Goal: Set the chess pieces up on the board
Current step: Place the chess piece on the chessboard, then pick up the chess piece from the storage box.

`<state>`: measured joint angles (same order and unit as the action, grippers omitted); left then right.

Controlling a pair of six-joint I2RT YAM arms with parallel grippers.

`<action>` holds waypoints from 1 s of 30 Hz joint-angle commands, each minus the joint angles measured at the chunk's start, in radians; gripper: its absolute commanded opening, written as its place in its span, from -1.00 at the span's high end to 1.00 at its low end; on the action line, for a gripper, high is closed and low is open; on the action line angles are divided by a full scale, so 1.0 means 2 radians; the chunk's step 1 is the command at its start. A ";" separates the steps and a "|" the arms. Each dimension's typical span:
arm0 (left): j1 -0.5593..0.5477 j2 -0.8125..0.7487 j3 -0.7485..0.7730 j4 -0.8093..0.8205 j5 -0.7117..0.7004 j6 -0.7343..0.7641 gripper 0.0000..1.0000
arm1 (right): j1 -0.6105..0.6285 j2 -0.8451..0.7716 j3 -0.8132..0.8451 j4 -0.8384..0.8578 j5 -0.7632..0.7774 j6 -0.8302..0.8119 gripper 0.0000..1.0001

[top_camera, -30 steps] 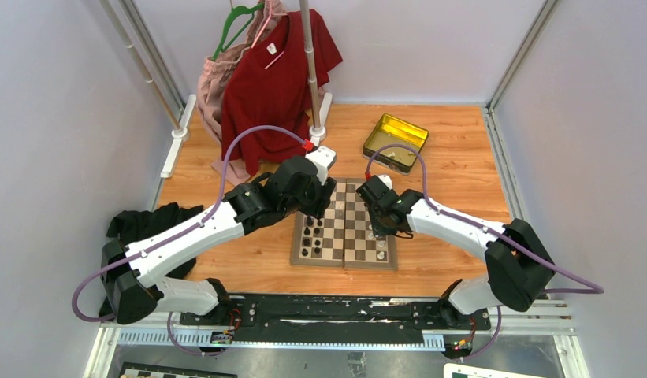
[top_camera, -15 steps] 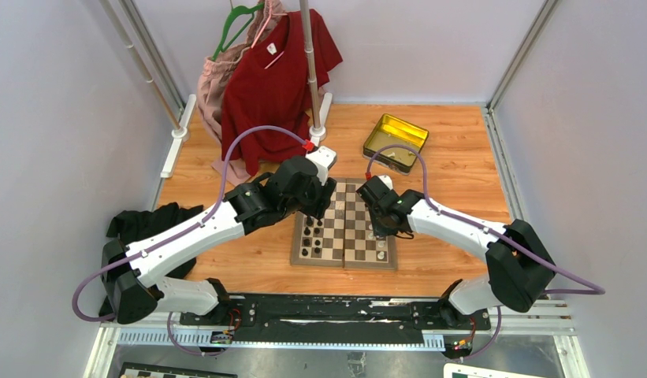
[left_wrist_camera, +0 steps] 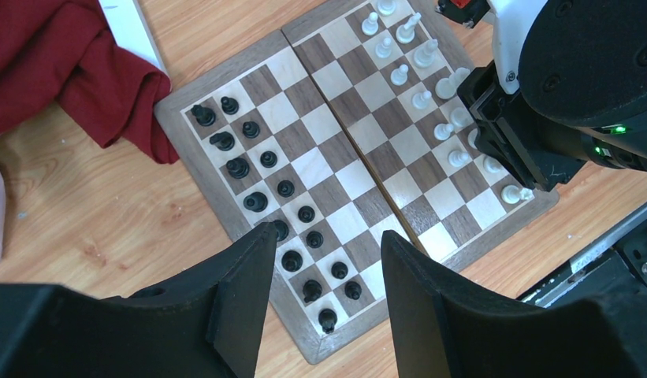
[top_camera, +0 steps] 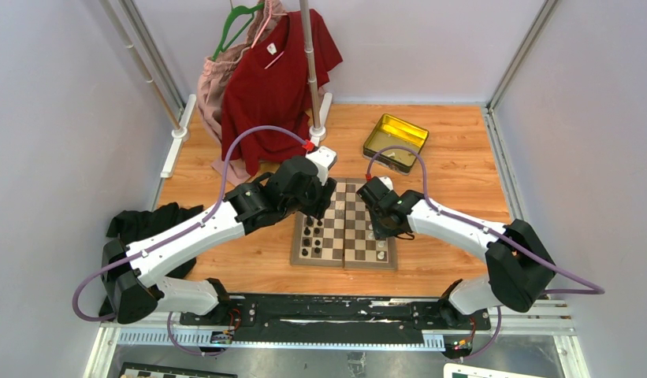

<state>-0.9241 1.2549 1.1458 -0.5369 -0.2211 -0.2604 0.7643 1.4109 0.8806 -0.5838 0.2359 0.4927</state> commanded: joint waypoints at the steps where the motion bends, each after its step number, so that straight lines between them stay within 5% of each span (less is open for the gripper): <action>1: 0.003 -0.001 0.004 0.003 -0.003 -0.002 -0.14 | 0.008 -0.009 0.007 -0.017 0.002 -0.007 0.39; 19: 0.003 -0.019 0.026 -0.013 -0.023 0.002 -0.15 | 0.021 -0.030 0.143 -0.085 0.068 -0.037 0.30; 30: 0.003 -0.024 0.034 -0.025 -0.039 0.009 -0.18 | -0.138 0.123 0.300 -0.026 0.063 -0.140 0.24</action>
<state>-0.9241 1.2182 1.1805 -0.5808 -0.2718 -0.2581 0.6083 1.5253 1.3491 -0.6731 0.3412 0.3107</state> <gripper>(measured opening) 0.588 0.375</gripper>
